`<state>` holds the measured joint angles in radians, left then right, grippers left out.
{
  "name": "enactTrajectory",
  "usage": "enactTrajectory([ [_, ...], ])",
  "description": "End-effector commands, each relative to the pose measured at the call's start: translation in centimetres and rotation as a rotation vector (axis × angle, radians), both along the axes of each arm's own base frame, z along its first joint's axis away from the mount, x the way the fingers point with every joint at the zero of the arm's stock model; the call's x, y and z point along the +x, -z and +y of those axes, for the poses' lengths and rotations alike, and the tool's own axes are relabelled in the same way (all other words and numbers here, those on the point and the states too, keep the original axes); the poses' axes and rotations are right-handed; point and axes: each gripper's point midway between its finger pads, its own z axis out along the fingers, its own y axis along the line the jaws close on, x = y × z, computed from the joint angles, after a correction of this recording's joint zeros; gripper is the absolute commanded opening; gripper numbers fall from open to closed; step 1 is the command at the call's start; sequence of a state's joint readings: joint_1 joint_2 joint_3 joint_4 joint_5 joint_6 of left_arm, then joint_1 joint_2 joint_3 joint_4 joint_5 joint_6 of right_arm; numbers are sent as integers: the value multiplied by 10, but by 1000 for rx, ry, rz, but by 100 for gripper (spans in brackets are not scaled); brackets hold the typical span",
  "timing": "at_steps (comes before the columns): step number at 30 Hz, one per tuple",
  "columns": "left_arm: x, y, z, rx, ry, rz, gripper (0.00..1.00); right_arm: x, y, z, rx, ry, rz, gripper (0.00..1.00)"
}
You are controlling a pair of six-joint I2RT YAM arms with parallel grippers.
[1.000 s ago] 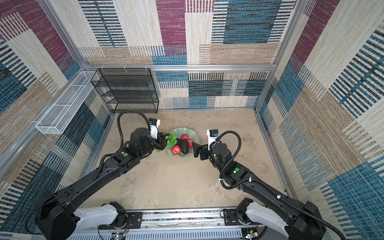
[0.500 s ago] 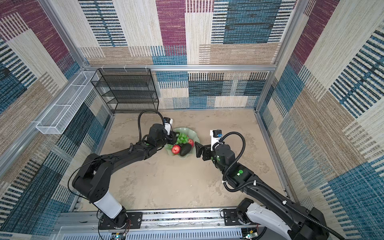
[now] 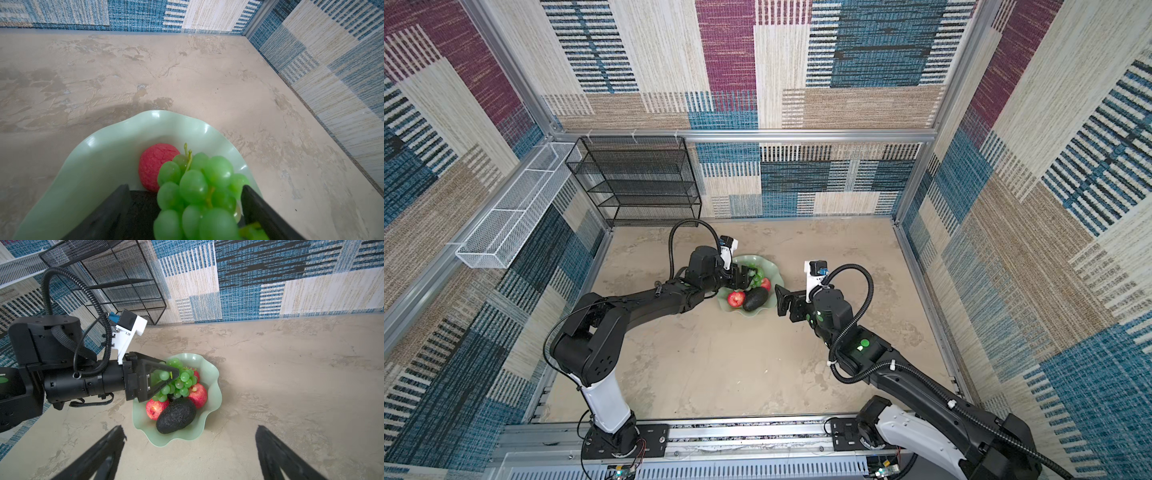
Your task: Place and organize the fake fruits in the fruit bowl
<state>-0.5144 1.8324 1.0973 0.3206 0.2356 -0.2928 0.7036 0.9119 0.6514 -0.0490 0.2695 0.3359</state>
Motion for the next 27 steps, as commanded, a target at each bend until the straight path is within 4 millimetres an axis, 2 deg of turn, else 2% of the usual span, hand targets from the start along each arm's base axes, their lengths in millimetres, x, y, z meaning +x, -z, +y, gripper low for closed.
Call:
enactTrajectory([
  [1, -4, 1, -5, -19, 34, 36, 92, 2, -7, 3, 20, -3, -20, 100],
  [8, -12, 19, -14, -28, 123, 124, 93, 0, -5, 1, 13, -7, -17, 100],
  [13, -19, 15, -20, -76, 173, 124, 95, 5, 7, 10, -16, -35, 18, 100],
  [21, -27, 6, -26, -107, 252, 128, 96, 30, 24, 36, -22, -117, 66, 100],
  [27, -26, 5, -23, -112, 248, 125, 95, 50, 48, 48, -50, -127, 117, 99],
])
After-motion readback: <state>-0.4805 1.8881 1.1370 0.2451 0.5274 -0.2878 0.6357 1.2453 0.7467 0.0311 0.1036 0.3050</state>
